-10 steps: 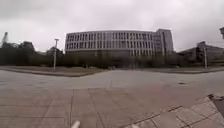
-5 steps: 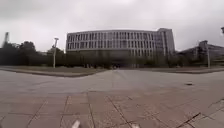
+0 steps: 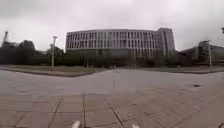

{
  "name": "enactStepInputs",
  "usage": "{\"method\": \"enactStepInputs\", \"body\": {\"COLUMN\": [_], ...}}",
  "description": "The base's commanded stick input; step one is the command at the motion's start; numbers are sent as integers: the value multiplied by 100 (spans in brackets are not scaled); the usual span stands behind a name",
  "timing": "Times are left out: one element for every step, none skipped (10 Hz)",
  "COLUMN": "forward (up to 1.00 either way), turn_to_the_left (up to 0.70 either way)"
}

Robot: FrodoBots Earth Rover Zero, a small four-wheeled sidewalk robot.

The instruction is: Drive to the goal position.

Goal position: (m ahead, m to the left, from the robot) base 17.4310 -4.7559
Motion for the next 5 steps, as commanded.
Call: {"method": "enactStepInputs", "body": {"forward": [70, 70, 70, 70, 70], "turn_to_the_left": [0, 0, 0, 0, 0]}}
